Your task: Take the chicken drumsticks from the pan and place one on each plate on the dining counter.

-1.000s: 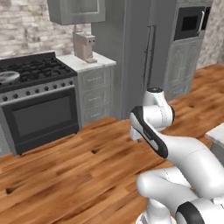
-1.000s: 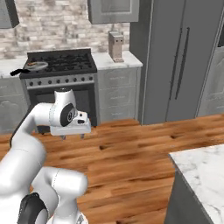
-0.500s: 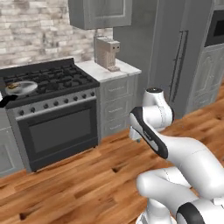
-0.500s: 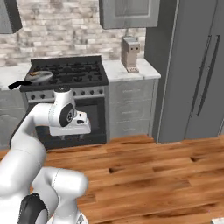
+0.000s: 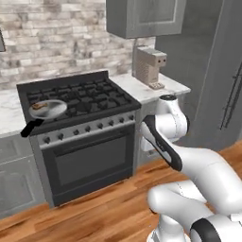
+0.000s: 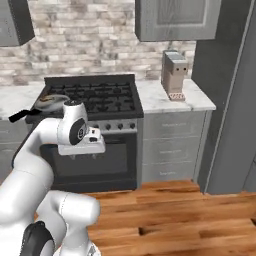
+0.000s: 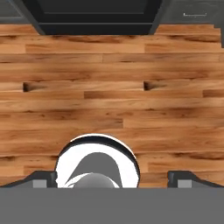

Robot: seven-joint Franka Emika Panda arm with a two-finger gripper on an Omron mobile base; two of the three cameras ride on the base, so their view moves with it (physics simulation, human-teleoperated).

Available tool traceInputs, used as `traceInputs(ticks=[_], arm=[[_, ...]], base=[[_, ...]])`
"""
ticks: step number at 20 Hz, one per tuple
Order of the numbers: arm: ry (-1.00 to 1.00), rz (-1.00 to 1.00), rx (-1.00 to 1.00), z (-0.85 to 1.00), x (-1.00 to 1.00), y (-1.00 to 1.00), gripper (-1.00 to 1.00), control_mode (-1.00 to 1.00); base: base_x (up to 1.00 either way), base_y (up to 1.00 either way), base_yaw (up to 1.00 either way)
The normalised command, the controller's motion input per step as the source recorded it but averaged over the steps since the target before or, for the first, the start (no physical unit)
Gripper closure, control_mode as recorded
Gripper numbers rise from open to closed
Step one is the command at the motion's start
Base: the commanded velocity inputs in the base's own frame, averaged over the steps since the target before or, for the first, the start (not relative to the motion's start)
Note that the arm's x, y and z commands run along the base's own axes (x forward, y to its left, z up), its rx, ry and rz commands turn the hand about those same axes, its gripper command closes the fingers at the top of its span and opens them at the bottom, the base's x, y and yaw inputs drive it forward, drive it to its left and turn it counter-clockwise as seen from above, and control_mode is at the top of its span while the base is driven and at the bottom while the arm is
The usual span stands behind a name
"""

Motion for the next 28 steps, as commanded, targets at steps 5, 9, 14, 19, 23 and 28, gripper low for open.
traceInputs(ticks=[5, 9, 14, 19, 23, 28], arm=[[0.00, 0.00, 0.00, 0.00, 0.00, 0.00, -1.00, 1.00], [0.00, 0.00, 0.00, 0.00, 0.00, 0.00, -1.00, 1.00], [0.00, 0.00, 0.00, 0.00, 0.00, 0.00, -1.00, 1.00], [0.00, 0.00, 0.00, 0.00, 0.00, 0.00, -1.00, 1.00], [0.00, 0.00, 0.00, 0.00, 0.00, 0.00, -1.00, 1.00], [0.00, 0.00, 0.00, 0.00, 0.00, 0.00, -1.00, 1.00]], base=[[0.84, 0.11, 0.57], [0.95, 0.02, 0.53], [0.99, 0.12, 0.28], [0.82, 0.06, 0.20], [0.67, 0.22, 0.26], [0.57, 0.19, 0.19]])
